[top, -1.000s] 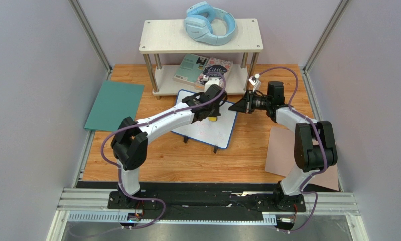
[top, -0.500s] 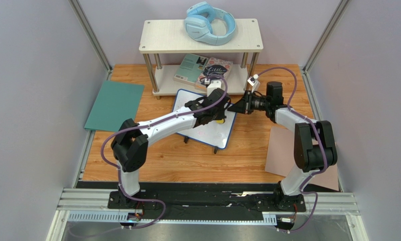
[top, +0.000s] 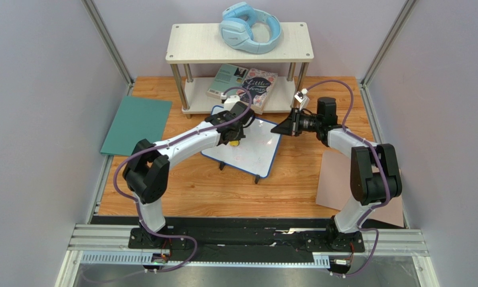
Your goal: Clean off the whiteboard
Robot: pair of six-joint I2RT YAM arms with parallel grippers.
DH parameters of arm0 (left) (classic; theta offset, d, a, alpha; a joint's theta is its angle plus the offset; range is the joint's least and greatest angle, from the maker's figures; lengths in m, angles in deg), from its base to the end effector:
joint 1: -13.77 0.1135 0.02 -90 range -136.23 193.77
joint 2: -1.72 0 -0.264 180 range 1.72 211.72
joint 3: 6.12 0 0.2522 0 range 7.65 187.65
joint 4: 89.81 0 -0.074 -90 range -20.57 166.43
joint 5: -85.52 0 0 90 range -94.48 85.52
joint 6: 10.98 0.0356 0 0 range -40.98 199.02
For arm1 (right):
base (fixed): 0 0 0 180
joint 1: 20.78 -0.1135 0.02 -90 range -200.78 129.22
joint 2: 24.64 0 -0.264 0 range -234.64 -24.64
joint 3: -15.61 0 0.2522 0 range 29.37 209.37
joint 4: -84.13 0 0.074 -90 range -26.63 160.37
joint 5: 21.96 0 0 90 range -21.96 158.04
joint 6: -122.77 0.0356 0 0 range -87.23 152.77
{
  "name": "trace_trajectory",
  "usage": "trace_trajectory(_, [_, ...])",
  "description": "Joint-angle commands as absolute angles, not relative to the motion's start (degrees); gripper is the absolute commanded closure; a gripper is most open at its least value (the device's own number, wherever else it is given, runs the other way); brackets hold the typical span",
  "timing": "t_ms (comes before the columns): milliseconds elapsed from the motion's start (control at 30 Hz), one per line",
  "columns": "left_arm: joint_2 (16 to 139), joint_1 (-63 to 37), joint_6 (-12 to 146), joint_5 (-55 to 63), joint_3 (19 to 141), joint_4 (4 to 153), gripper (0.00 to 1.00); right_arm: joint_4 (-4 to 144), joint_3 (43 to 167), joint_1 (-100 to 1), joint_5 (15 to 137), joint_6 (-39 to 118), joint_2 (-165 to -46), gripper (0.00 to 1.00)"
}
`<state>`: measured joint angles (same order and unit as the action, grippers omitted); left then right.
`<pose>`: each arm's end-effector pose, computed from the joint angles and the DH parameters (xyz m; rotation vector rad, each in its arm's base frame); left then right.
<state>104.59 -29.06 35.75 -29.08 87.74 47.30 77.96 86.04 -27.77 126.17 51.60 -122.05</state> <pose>0.2987 -0.2567 0.2477 -0.1874 2.3682 -0.1810 0.3502 0.0734 0.2101 -0.3981 2.0824 1.3454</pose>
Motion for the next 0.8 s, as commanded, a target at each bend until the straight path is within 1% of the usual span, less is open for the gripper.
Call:
trace_trajectory(0, [113.2, -36.8, 36.7, -26.2, 97.2, 48.0, 1.0, 75.6, 84.9, -28.7, 117.8, 42.4, -122.9, 1.0])
trace_trajectory(67, [116.1, -40.4, 36.0, -25.7, 99.7, 47.7, 1.0, 75.6, 84.9, -28.6, 117.8, 42.4, -123.0, 1.0])
trace_trajectory(267, [121.3, -46.1, 33.0, -23.1, 105.2, 47.5, 1.0, 75.6, 85.0, -28.7, 117.6, 42.6, -122.9, 1.0])
trace_trajectory(467, [122.8, -47.4, 30.7, -20.8, 106.3, 47.7, 1.0, 75.8, 84.9, -28.7, 117.4, 42.6, -123.0, 1.0])
trace_trajectory(567, [122.2, -47.5, 29.1, -23.4, 105.5, 45.1, 1.0, 75.6, 85.0, -28.7, 117.4, 42.7, -123.1, 1.0])
trace_trajectory(633, [120.4, -47.1, 28.7, -26.1, 103.1, 44.5, 1.0, 75.7, 85.0, -28.7, 117.4, 42.7, -123.0, 1.0])
trace_trajectory(767, [115.6, -44.6, 28.2, -27.5, 96.8, 46.0, 1.0, 75.7, 85.0, -28.6, 117.4, 42.7, -123.1, 1.0])
